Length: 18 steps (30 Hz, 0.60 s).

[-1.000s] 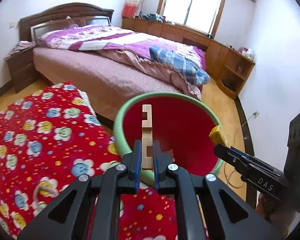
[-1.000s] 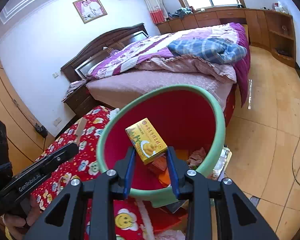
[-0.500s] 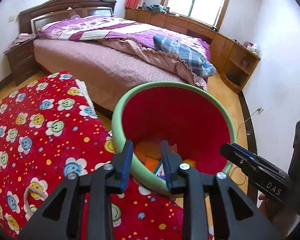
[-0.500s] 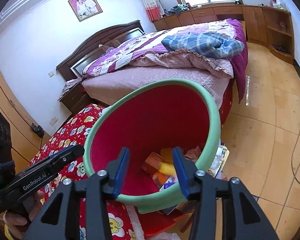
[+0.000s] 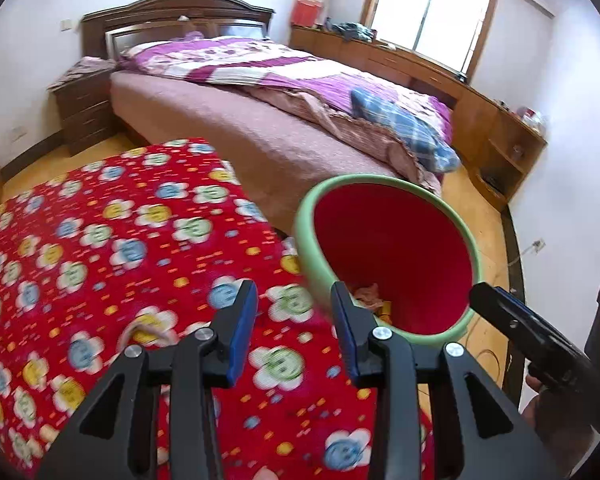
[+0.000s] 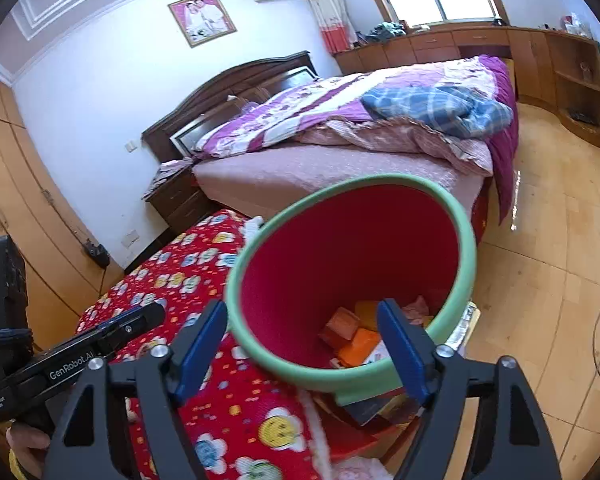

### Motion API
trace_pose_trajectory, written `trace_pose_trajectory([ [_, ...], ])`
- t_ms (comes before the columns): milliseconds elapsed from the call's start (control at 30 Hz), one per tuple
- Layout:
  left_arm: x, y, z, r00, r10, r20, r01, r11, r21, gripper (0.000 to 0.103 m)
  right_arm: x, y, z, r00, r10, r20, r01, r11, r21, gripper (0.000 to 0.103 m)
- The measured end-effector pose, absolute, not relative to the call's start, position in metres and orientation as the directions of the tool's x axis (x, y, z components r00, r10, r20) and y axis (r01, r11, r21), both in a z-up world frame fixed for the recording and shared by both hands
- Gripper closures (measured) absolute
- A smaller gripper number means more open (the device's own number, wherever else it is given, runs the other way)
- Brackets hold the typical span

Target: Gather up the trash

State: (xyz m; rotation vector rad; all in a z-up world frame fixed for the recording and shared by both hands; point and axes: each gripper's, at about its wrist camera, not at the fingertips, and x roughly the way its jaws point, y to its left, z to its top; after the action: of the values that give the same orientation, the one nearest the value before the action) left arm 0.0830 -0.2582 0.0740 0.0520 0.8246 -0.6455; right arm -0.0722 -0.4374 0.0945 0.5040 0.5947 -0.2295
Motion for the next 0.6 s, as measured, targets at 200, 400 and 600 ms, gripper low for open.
trace_pose_trajectory([
  [200, 0.073, -0.214, 0.083, 0.551, -0.475, -0.686, 0.487, 0.851, -0.198, 0.065, -0.073, -0.41, 0.106, 0.822, -0.027, -0.568, 0.294, 0.875, 0.384, 0.02],
  [400, 0.063, -0.17, 0.09, 0.601, -0.426, -0.677, 0.413, 0.89, -0.193, 0.064, -0.074, -0.375, 0.117, 0.834, 0.015, -0.552, 0.228, 0.902, 0.367, 0.018],
  [600, 0.048, -0.129, 0.096, 0.662, -0.365, -0.655, 0.336, 0.925, -0.175, 0.064, -0.077, -0.338, 0.123, 0.842, 0.055, -0.537, 0.162, 0.923, 0.35, 0.014],
])
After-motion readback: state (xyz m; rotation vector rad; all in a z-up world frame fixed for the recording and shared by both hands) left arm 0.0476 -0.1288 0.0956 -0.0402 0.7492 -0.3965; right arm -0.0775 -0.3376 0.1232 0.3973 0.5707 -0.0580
